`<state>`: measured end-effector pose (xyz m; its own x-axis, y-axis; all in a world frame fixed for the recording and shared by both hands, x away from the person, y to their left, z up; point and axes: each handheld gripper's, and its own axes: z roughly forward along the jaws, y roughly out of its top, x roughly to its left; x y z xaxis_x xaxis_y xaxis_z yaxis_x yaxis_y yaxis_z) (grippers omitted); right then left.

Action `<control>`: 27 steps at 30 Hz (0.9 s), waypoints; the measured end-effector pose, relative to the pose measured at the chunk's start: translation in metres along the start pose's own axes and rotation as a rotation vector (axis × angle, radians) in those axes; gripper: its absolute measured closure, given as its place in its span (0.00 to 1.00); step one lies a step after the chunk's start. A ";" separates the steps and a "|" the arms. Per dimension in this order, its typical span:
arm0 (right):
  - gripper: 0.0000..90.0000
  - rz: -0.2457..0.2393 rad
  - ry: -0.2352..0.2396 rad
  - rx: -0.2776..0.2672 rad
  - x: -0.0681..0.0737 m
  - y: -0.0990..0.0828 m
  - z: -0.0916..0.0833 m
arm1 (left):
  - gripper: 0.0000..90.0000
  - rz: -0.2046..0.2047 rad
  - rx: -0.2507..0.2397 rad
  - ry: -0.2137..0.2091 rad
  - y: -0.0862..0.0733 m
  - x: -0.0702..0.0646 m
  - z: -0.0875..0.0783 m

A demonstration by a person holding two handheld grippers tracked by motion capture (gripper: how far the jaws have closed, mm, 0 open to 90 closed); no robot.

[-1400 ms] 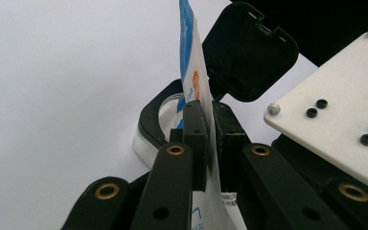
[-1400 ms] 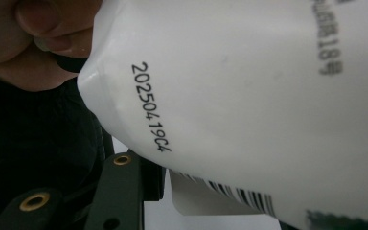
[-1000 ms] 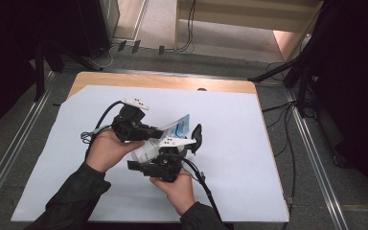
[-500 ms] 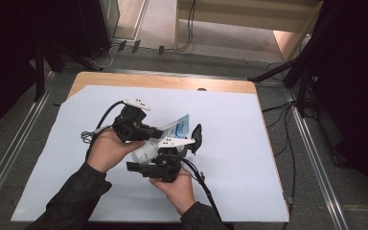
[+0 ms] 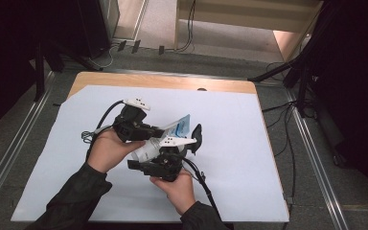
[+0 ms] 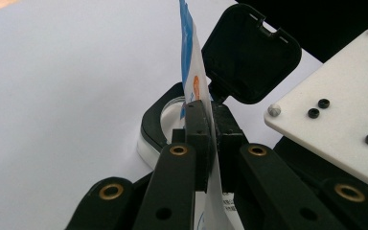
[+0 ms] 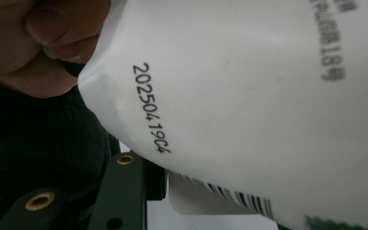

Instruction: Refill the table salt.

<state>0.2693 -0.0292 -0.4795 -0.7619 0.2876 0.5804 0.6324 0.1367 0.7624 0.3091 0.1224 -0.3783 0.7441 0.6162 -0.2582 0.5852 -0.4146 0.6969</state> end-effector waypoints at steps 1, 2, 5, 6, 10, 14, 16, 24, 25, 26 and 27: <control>0.68 0.000 -0.001 -0.001 0.000 0.000 0.000 | 0.99 0.001 0.001 0.000 0.000 0.000 0.000; 0.68 0.002 0.000 -0.002 0.000 0.000 0.000 | 0.99 0.001 0.002 0.001 0.000 0.000 0.000; 0.68 0.008 0.006 -0.003 -0.001 0.000 0.000 | 0.99 0.001 0.001 0.003 0.000 0.000 0.000; 0.68 0.010 0.009 -0.004 -0.001 0.000 0.000 | 0.99 -0.001 -0.002 0.002 0.000 0.000 0.000; 0.68 0.007 0.006 -0.002 -0.001 0.000 0.000 | 0.99 0.002 -0.002 -0.001 0.000 0.000 0.001; 0.68 0.007 0.002 0.004 -0.002 0.000 0.001 | 0.99 -0.005 0.001 -0.002 -0.001 0.001 0.003; 0.68 0.008 0.001 0.004 -0.002 -0.001 0.001 | 0.99 -0.005 0.001 -0.001 -0.001 0.001 0.003; 0.68 0.000 -0.006 0.008 -0.003 -0.001 0.001 | 0.99 -0.006 0.007 -0.004 -0.001 0.001 0.004; 0.68 0.000 -0.005 0.008 -0.003 -0.001 0.001 | 0.99 -0.005 0.007 -0.003 -0.001 0.001 0.004; 0.68 0.001 -0.005 0.008 -0.003 -0.001 0.001 | 0.99 -0.006 0.008 -0.002 -0.001 0.001 0.004; 0.68 0.001 -0.004 0.009 -0.003 -0.001 0.001 | 0.99 -0.006 0.009 -0.002 -0.001 0.001 0.004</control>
<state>0.2712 -0.0291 -0.4822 -0.7606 0.2915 0.5801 0.6345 0.1444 0.7593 0.3104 0.1204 -0.3816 0.7413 0.6173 -0.2634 0.5922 -0.4170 0.6895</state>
